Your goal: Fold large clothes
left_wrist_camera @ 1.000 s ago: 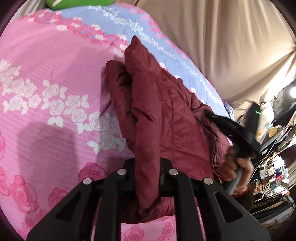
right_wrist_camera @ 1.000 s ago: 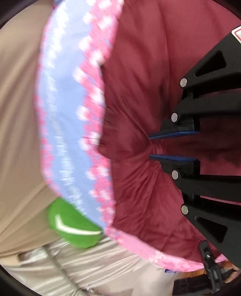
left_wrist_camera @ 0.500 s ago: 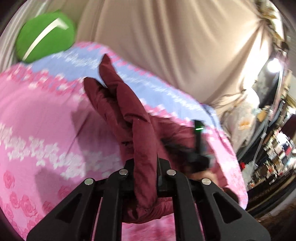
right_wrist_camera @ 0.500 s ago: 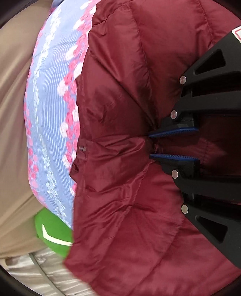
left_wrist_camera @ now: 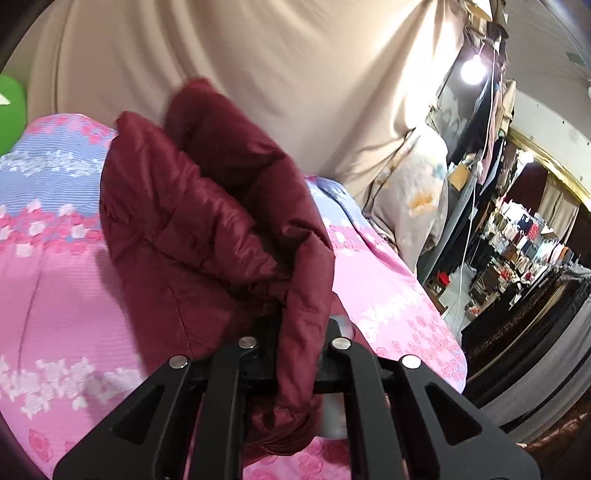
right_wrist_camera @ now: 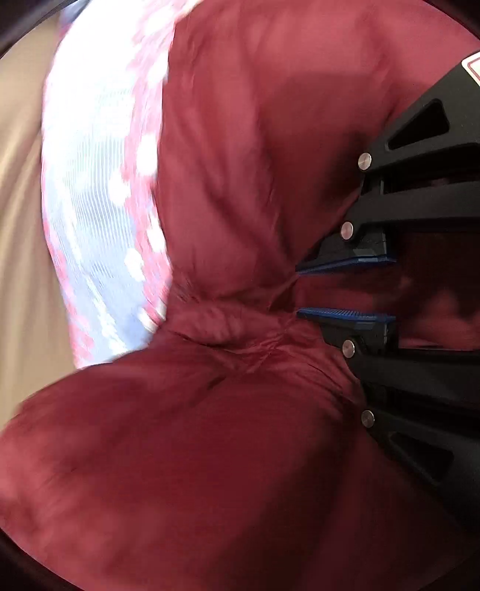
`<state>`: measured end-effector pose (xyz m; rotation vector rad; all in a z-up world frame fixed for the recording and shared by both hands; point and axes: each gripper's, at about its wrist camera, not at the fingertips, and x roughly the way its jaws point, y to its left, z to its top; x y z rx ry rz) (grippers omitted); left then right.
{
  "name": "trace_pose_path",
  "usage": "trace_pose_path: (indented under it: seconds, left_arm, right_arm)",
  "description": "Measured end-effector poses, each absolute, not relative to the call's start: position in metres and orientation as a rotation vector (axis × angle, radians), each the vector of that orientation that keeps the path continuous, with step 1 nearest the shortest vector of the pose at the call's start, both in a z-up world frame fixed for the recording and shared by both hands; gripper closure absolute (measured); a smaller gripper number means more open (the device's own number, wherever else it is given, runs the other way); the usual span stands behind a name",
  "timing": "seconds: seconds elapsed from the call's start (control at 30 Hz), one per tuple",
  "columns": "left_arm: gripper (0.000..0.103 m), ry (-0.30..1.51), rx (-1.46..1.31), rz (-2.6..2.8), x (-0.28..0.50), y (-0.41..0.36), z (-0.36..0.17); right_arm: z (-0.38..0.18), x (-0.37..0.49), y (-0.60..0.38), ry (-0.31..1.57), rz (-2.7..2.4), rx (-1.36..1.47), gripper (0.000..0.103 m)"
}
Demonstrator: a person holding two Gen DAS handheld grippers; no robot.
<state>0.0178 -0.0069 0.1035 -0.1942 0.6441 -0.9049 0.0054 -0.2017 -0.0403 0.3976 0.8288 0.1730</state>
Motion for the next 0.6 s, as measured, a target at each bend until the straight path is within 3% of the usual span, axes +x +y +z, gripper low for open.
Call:
trace_pose_path:
  seconds: [0.13, 0.23, 0.4, 0.6]
  left_arm:
    - [0.095, 0.666, -0.197, -0.911, 0.024, -0.02, 0.097]
    - [0.095, 0.673, -0.19, -0.92, 0.023, -0.03, 0.094]
    - [0.095, 0.684, -0.155, -0.947, 0.016, -0.048, 0.091]
    - [0.095, 0.685, -0.09, -0.993, -0.001, -0.084, 0.091]
  right_arm:
    - [-0.009, -0.07, -0.278, 0.716, 0.001, 0.395, 0.076]
    - [-0.017, -0.102, -0.331, 0.691, -0.153, 0.412, 0.071]
    - [-0.062, -0.075, -0.341, 0.773, -0.064, 0.469, 0.073]
    - [-0.067, -0.038, -0.302, 0.808, 0.006, 0.345, 0.073]
